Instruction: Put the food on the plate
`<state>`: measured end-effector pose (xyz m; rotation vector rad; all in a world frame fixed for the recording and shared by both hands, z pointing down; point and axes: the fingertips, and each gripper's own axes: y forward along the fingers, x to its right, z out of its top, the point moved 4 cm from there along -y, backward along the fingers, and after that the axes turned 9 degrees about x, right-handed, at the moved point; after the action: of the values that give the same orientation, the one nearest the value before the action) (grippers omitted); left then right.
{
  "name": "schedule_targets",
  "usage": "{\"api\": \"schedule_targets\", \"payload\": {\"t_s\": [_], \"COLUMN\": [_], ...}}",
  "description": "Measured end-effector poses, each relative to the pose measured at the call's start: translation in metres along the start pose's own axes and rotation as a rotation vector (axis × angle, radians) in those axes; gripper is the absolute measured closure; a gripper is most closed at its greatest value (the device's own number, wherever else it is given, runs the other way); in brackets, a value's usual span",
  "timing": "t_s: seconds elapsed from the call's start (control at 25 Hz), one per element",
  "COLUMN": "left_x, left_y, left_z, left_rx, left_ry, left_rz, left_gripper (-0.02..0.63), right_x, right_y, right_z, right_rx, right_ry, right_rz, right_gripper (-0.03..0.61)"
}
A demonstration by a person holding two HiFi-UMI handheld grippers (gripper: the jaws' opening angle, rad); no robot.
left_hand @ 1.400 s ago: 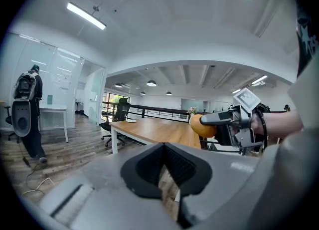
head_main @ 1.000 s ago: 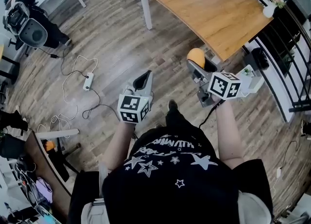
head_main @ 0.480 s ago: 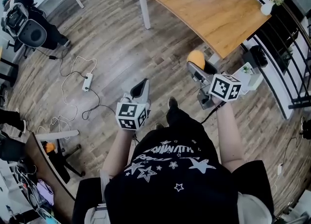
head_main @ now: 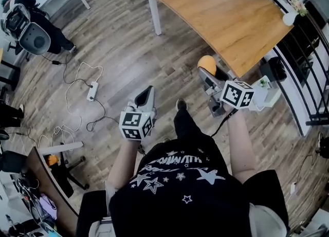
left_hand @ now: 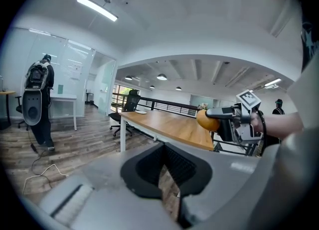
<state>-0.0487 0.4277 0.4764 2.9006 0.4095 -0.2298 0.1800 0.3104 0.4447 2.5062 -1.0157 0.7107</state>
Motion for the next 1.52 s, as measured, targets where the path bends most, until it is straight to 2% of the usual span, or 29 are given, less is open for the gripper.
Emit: {"api": "schedule_targets", "payload": {"t_s": [0.56, 1.16, 1.52], "left_x": [-0.045, -0.066, -0.074], "left_y": [0.144, 0.260, 0.293], "left_z": [0.045, 0.075, 0.095], "left_rx": [-0.019, -0.006, -0.008], "left_ry": [0.015, 0.040, 0.039], "left_rz": [0.036, 0.059, 0.061], "left_gripper": [0.612, 0.612, 0.612], "right_x": [0.076, 0.158, 0.178], "right_y": [0.130, 0.199, 0.219], "right_z": [0.085, 0.157, 0.176], "right_rx": [-0.011, 0.018, 0.024], "right_ry": [0.017, 0.021, 0.057], "right_rz": [0.057, 0.064, 0.050], "right_gripper": [0.230, 0.230, 0.230]}}
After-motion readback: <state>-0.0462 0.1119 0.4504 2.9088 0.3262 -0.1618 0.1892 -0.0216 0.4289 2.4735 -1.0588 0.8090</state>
